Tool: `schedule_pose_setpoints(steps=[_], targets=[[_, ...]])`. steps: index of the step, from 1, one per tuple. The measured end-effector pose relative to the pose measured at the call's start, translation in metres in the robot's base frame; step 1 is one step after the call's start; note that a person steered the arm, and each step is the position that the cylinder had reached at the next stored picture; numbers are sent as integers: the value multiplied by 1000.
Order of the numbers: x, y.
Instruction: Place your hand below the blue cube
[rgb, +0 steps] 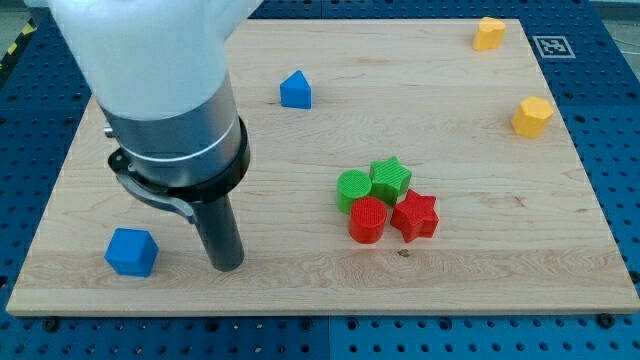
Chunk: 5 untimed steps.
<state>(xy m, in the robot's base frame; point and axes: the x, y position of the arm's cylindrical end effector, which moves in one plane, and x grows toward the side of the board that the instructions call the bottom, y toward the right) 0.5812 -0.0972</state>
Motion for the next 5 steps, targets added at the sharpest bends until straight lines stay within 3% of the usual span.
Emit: schedule_pose_setpoints(steps=[2, 5], targets=[[37, -13], [22, -132]])
